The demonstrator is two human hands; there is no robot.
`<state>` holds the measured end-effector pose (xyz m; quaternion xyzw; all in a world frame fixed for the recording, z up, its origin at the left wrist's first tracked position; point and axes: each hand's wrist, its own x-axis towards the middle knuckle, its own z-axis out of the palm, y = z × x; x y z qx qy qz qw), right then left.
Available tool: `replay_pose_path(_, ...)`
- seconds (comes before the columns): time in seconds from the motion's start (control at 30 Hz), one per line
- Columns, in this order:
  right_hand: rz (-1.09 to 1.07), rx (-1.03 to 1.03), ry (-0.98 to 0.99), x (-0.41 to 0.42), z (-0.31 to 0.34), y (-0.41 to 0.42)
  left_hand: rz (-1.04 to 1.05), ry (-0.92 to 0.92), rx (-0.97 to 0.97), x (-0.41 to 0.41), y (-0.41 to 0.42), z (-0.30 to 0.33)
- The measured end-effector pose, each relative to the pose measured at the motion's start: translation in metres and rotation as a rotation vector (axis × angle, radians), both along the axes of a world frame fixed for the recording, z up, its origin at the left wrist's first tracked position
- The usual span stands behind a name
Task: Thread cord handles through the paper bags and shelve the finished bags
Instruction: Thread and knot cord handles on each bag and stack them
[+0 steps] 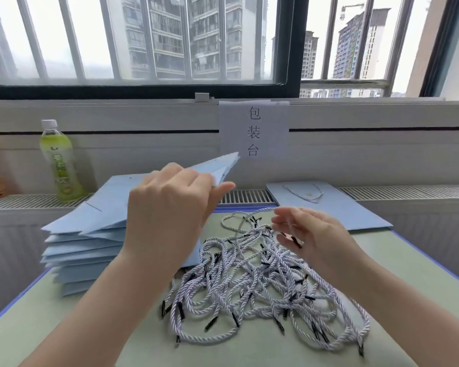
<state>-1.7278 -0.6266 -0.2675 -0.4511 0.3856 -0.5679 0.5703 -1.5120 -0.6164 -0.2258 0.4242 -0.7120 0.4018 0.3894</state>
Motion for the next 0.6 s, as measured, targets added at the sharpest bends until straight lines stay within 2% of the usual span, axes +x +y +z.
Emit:
replay_pose_path(0.13, 0.121, 0.139, -0.226, -0.002, 0.001, -0.004, -0.31, -0.245, 0.049, -0.036, 0.017, -0.016)
replay_pose_path(0.2, 0.109, 0.115, -0.176, -0.007, -0.001, -0.007, -0.412, -0.329, 0.129, -0.049, 0.022, -0.029)
replay_pose_path(0.27, 0.041, 0.091, -0.107, -0.016, -0.001, -0.011, -0.462, -0.318, 0.189, -0.052, 0.021, -0.035)
replay_pose_path(0.33, -0.034, 0.084, -0.043, -0.025, 0.005, -0.012, -0.432, -0.207, 0.206, -0.048, 0.015, -0.037)
replay_pose_path(0.43, -0.135, 0.044, 0.156, -0.045, 0.019, -0.011, -0.229, 0.144, 0.264, -0.033, 0.0, -0.034)
replay_pose_path(0.53, -0.118, -0.022, 0.282, -0.069, 0.031, -0.008, -0.055, 0.475, 0.459, -0.016, -0.017, -0.033)
replay_pose_path(0.6, -0.042, -0.033, 0.353, -0.085, 0.035, -0.01, -0.107, 0.727, 0.641, -0.007, -0.023, -0.031)
